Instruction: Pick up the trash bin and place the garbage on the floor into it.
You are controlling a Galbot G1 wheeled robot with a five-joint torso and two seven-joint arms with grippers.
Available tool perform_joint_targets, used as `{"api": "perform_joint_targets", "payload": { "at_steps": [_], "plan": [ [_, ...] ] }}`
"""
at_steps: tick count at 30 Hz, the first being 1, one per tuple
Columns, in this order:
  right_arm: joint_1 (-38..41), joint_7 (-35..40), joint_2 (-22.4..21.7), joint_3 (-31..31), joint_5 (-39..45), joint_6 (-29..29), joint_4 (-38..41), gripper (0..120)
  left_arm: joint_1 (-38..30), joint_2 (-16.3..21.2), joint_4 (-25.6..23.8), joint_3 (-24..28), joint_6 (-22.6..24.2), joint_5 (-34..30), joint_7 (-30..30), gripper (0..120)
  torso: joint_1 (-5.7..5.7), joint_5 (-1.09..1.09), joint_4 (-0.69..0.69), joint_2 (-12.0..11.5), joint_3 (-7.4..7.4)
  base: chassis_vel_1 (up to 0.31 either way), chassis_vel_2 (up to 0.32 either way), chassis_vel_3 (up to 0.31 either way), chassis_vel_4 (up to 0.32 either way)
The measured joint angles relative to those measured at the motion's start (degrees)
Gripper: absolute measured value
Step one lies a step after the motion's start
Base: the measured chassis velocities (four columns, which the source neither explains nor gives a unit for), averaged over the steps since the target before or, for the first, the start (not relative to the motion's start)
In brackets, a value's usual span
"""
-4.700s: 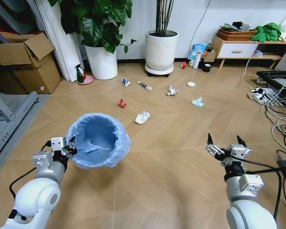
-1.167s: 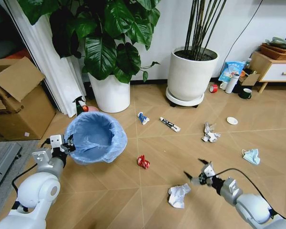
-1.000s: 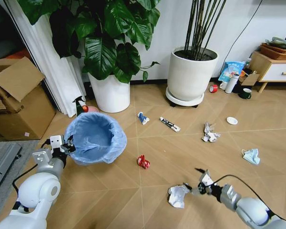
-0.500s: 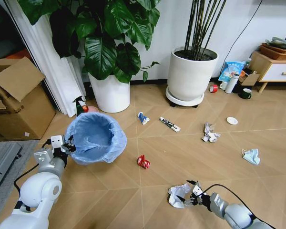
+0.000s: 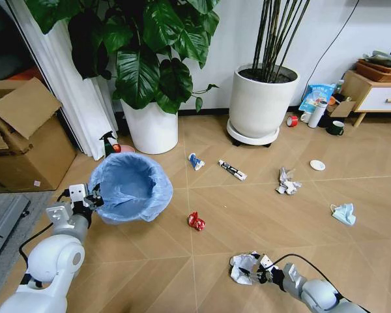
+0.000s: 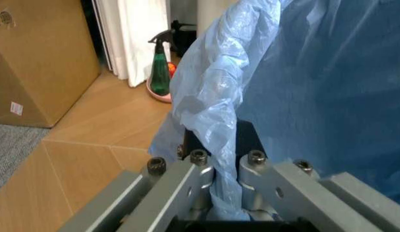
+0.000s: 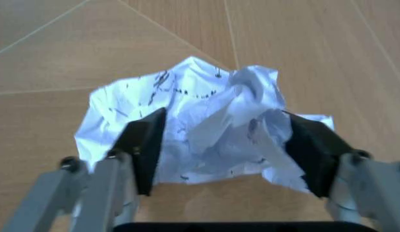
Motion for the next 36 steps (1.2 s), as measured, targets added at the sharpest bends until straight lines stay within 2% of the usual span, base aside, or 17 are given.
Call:
{"api": "perform_joint_targets", "payload": {
  "at_steps": [1,4,5,8,9,11,13,14,16,27,32,36],
  "plan": [
    [0.0,0.0,0.0,0.0,0.0,0.0,0.0,57,0.0,0.0,0.0,0.0,0.0,0.0,0.0,0,0.0,0.0,0.0,0.0,0.0,0.0,0.0,0.0,0.0],
    [0.02,-0.18,0.85,0.37,-0.14,-0.27,-0.84,42,-0.01,0.11,-0.09,0.0,0.02,-0.02,0.18,0,0.0,0.0,0.0,0.0,0.0,0.0,0.0,0.0,0.0],
    [0.02,-0.18,0.85,0.37,-0.14,-0.27,-0.84,42,-0.01,0.11,-0.09,0.0,0.02,-0.02,0.18,0,0.0,0.0,0.0,0.0,0.0,0.0,0.0,0.0,0.0],
    [0.22,-0.16,1.63,0.8,-0.88,-0.3,-1.83,29,0.03,0.34,-0.34,-0.1,0.03,-0.13,0.29,0,0.0,0.0,0.0,0.0,0.0,0.0,0.0,0.0,0.0],
    [0.22,-0.16,1.63,0.8,-0.88,-0.3,-1.83,29,0.03,0.34,-0.34,-0.1,0.03,-0.13,0.29,0,0.0,0.0,0.0,0.0,0.0,0.0,0.0,0.0,0.0],
    [0.28,0.42,2.28,1.24,-1.09,-0.3,-1.97,15,0.08,0.45,-0.49,-0.13,0.06,-0.22,0.36,0,0.0,-0.01,0.0,0.0,0.0,0.0,0.0,0.0,0.0],
    [0.28,0.49,2.33,1.27,-1.09,-0.3,-1.96,15,0.08,0.46,-0.5,-0.13,0.07,-0.22,0.37,0,0.0,0.0,0.0,0.0,0.0,0.0,0.0,0.0,0.0],
    [0.2,1.14,2.64,1.53,-1.09,-0.3,-1.7,7,0.09,0.47,-0.56,-0.13,0.09,-0.23,0.39,0,0.0,0.0,0.0,0.0,0.0,0.0,0.0,0.0,0.0],
    [-0.19,2.17,2.88,2.04,-1.08,-0.22,-0.67,0,0.12,0.46,-0.66,-0.05,0.09,-0.24,0.42,0,0.0,0.0,0.0,0.0,0.0,0.0,0.0,0.0,0.0],
    [-1.54,6.59,3.46,4.66,-0.99,0.69,5.04,0,-0.16,0.7,-0.55,0.38,0.3,-0.3,0.91,0,0.0,-0.01,0.0,0.0,0.0,0.0,0.0,0.0,0.0],
    [-2.42,8.22,2.76,7.31,0.5,0.69,11.09,0,-0.07,1.58,-0.02,0.66,1.66,-2.07,0.24,0,0.0,0.0,-0.02,0.0,0.0,0.0,0.0,0.0,0.0],
    [-1.33,10.42,1.31,9.41,5.0,-1.1,19.91,0,-0.41,3.06,1.56,1.69,2.89,-3.5,0.19,0,0.0,-0.03,-0.01,0.0,0.0,0.0,0.0,0.0,0.0]
  ]
}}
